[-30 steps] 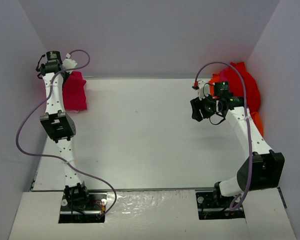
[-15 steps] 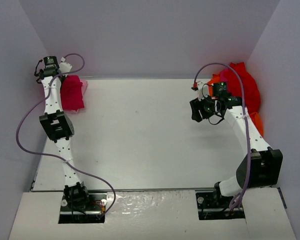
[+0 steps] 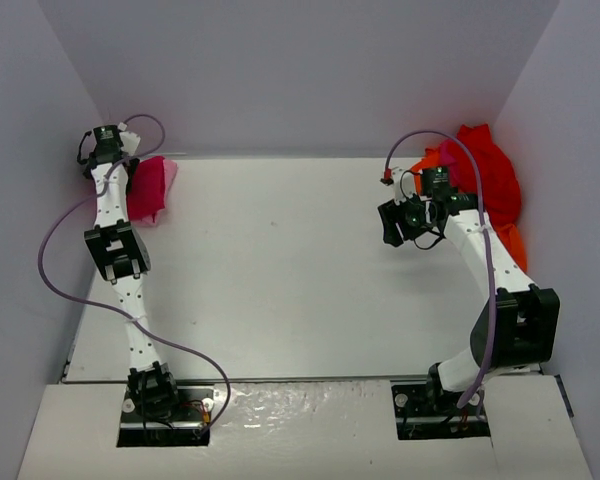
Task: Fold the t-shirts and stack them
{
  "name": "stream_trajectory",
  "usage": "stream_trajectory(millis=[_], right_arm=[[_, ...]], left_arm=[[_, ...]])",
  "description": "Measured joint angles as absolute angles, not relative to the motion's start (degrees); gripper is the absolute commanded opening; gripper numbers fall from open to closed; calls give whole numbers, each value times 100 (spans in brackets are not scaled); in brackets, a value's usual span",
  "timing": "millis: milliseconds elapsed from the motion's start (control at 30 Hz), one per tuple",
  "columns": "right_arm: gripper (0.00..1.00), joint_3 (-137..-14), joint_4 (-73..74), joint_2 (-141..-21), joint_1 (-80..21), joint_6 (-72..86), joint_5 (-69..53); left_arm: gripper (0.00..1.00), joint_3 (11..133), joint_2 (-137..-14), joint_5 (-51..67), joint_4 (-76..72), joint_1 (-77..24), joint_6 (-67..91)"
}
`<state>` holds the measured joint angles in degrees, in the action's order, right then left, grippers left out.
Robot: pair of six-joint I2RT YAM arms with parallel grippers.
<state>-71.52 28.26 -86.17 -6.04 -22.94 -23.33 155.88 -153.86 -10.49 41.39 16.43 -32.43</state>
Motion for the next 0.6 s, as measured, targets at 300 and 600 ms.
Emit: stream_trajectory(millis=[300,600], right_arm=[[56,-7085,2768,-8616,-604,-2329,-2328],[56,-7070,2755,-8424,-604,-2325,-2335]], left_arm=[[71,15583,-15159,-902,4013,1702,-2564],[35,15267,-13370,-144,4507,1646,-1949]])
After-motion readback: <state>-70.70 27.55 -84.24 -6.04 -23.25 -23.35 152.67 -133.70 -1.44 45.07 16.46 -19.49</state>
